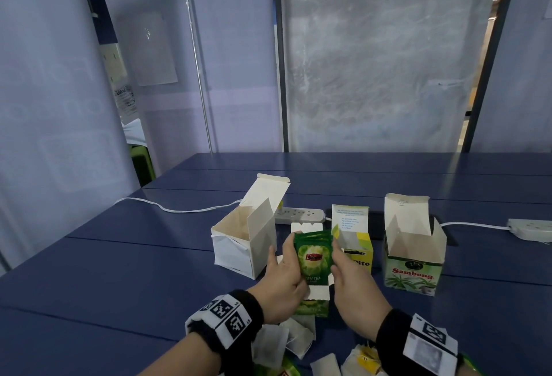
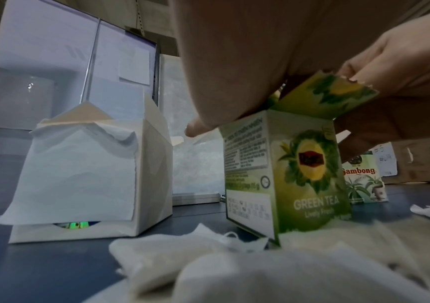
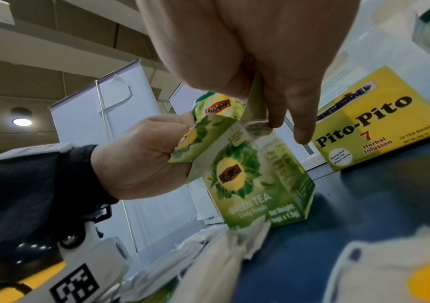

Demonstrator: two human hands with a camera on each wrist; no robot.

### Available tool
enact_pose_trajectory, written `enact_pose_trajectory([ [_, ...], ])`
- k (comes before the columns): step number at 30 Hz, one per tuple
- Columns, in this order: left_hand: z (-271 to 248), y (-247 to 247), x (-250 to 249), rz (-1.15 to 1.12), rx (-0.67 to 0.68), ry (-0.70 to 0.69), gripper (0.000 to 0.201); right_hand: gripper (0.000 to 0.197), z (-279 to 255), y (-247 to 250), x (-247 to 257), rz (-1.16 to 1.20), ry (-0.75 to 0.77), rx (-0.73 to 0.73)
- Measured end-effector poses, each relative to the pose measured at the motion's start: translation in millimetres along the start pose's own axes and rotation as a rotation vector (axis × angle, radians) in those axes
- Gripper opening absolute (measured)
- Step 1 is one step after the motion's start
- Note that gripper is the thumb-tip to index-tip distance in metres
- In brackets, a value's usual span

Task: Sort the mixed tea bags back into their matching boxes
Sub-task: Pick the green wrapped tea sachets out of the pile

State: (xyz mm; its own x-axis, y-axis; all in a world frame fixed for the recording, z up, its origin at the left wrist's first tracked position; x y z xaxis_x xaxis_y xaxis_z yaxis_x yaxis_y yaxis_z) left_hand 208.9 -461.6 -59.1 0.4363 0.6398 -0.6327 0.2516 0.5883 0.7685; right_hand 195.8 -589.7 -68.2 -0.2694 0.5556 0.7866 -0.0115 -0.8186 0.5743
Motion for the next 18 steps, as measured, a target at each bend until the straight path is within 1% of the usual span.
enact_pose_trajectory([
  [3, -0.6, 2.8, 7.7, 0.064, -0.027, 0.094, 0.082, 0.047, -1.2, 0.1, -1.6, -0.046, 0.017, 0.006],
  [5, -2.6, 3.9, 12.5, 0.114, 0.006, 0.158, 0.086, 0.045, -3.4, 0.9, -1.0, -0.070, 0.027, 0.013],
  [8, -6.7, 3.4, 19.4, 0.189, 0.077, 0.187, 0.091, 0.046, -7.5, 3.0, 2.9, -0.125, 0.047, 0.032],
  [10, -8.7, 6.2, 24.2, 0.197, 0.092, 0.202, 0.091, 0.041, -8.0, 3.6, 3.5, -0.248, 0.057, 0.056],
  [12, -10.9, 9.2, 27.9, 0.222, 0.121, 0.216, 0.088, 0.036, -7.2, 4.6, 3.6, -0.395, 0.060, 0.077],
  [14, -12.2, 13.6, 31.0, 0.242, 0.123, 0.225, 0.080, 0.037, -5.9, 9.6, 3.8, -0.381, 0.055, 0.056],
  [16, -9.9, 23.4, 31.6, 0.237, 0.043, 0.200, 0.058, 0.041, -5.9, 15.9, 5.5, -0.321, 0.064, 0.025],
  [18, -7.5, 33.8, 28.5, 0.229, -0.028, 0.176, 0.038, 0.043, -5.9, 17.6, 5.1, -0.316, 0.073, 0.047],
])
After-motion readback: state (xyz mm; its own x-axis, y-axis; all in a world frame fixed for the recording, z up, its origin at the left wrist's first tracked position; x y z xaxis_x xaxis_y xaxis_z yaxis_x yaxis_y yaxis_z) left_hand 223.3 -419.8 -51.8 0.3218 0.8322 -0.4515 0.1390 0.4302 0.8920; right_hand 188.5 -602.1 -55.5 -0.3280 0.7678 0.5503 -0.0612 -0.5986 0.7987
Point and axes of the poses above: each hand's wrist, its own z-axis towards the middle knuckle, its own y-axis out of the back of the hand, x = y × z, the point moved 5 cm from there along z, towards the middle knuckle, and after that the axes turned 2 degrees about x, right-handed, at the moved point
